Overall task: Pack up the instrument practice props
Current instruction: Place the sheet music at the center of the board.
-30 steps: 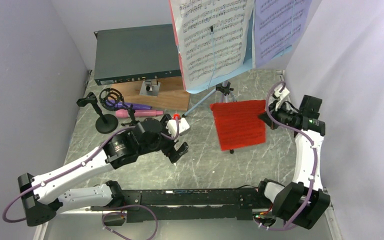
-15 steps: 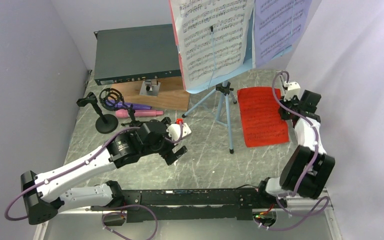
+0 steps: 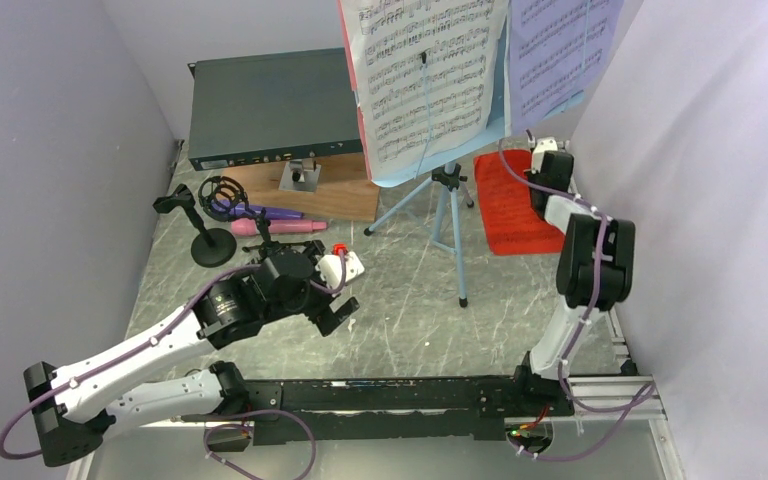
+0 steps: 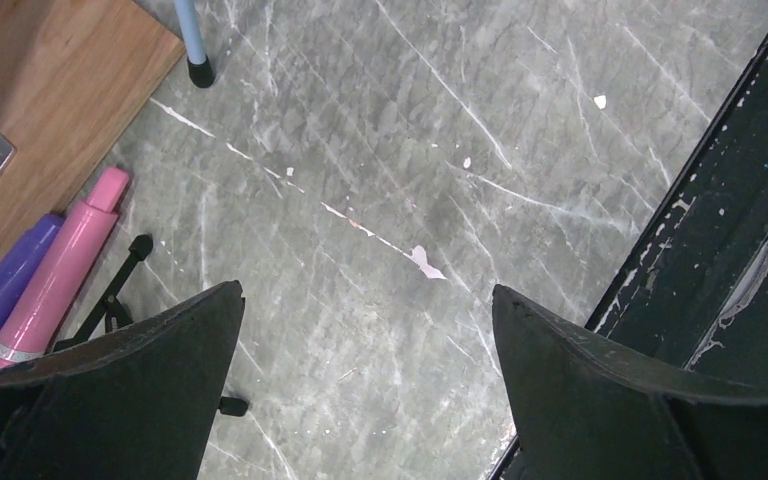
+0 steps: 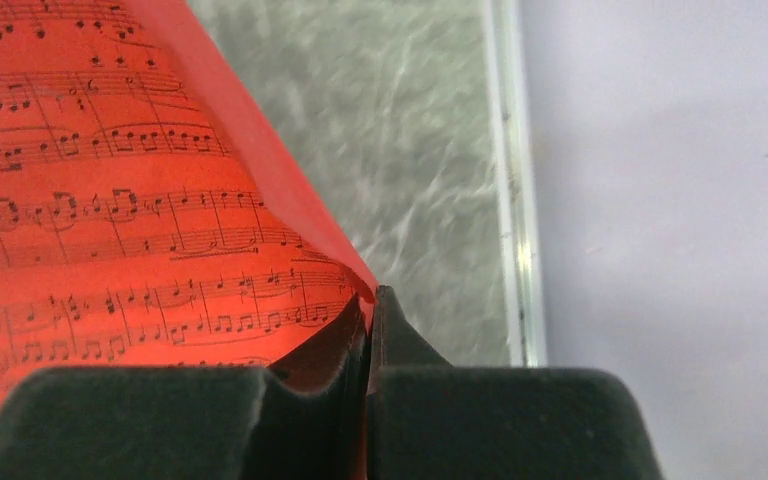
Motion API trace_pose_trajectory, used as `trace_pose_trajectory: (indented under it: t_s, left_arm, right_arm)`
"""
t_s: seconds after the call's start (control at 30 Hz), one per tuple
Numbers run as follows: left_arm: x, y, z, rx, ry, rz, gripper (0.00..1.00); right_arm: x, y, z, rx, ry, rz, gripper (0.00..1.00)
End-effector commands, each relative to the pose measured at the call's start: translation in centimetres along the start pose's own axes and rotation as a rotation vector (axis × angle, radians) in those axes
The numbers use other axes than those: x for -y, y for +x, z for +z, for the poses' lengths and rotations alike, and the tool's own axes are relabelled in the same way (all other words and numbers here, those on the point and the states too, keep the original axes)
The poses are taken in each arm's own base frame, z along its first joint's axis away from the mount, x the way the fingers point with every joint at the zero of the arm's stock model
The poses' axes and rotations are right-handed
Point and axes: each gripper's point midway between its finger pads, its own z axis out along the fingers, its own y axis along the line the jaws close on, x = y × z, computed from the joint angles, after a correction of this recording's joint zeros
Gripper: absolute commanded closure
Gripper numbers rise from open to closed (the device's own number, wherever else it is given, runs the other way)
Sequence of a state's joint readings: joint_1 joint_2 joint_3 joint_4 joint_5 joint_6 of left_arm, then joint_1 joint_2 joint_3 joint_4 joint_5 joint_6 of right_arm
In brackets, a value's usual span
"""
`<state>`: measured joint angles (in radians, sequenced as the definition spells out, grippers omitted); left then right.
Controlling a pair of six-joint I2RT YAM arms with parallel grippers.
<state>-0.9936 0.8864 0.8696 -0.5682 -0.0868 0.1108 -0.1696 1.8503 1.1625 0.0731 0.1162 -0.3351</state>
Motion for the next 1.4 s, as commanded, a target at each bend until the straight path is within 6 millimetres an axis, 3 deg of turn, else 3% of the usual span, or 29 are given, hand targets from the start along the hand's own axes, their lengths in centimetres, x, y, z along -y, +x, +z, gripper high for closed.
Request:
trace_pose_trajectory:
  t_s: [0.0, 0.1, 0.13, 0.23, 0.33, 0.43, 0.53, 0.67, 0.8, 0.97, 1.17, 1.37]
  left_arm:
    - [-0.4, -1.2, -0.7, 0.058, 0.006, -0.036, 0.01]
    - [-0.5, -1.7, -0.9, 0.085, 0.029, -0.066, 0.01]
    - [-0.5, -1.9, -0.9, 0.097, 0.042, -0.072, 0.01]
    - [-0.4, -2.3, -1.0, 0.12, 0.075, -0.094, 0.01]
    - [-0.6, -3.1, -1.4, 0.156, 0.096, -0.125, 0.01]
    - [-0.6, -4.2, -2.1, 0.219, 0.131, -0.154, 0.01]
    - [-0.6, -5.7, -3.2, 0.303, 0.166, -0.176, 0.01]
    - [-0.5, -7.6, -4.4, 0.4, 0.199, -0.241, 0.01]
    - [-0.5, -9.3, -5.1, 0.493, 0.215, -0.294, 0.01]
    - [-1.1, -11.2, -5.1, 0.602, 0.209, -0.408, 0.0]
    - [-1.8, -14.9, -7.1, 0.729, 0.242, -0.535, 0.01]
    - [-3.3, -20.0, -10.7, 0.836, 0.24, -0.613, 0.01]
  right_arm:
    - [5.2, -4.1, 2.4, 0.061, 0.304, 0.068, 1.0]
    - [5.6, -4.2, 3.3, 0.019, 0.328, 0.072, 0.96]
    - [5.6, -4.3, 3.2, 0.019, 0.328, 0.072, 0.89]
    - [6.0, -5.0, 2.0, 0.046, 0.335, 0.067, 0.46]
    - [6.4, -5.9, 0.3, 0.079, 0.333, 0.077, 0.32]
    - [6.2, -5.9, -2.0, 0.088, 0.286, 0.105, 0.29]
    - [4.7, -5.3, -4.3, 0.074, 0.173, 0.164, 0.29]
    - [-0.1, -4.0, -8.2, 0.038, -0.161, 0.181, 0.27]
    - [-5.0, -3.4, -14.1, 0.075, -0.508, 0.147, 0.26]
    - [-8.5, -2.5, -20.4, 0.108, -0.744, 0.124, 0.25]
    - [-9.1, -2.3, -24.8, 0.242, -0.861, 0.12, 0.2]
    - [-8.7, -1.8, -25.5, 0.277, -0.896, 0.124, 0.19]
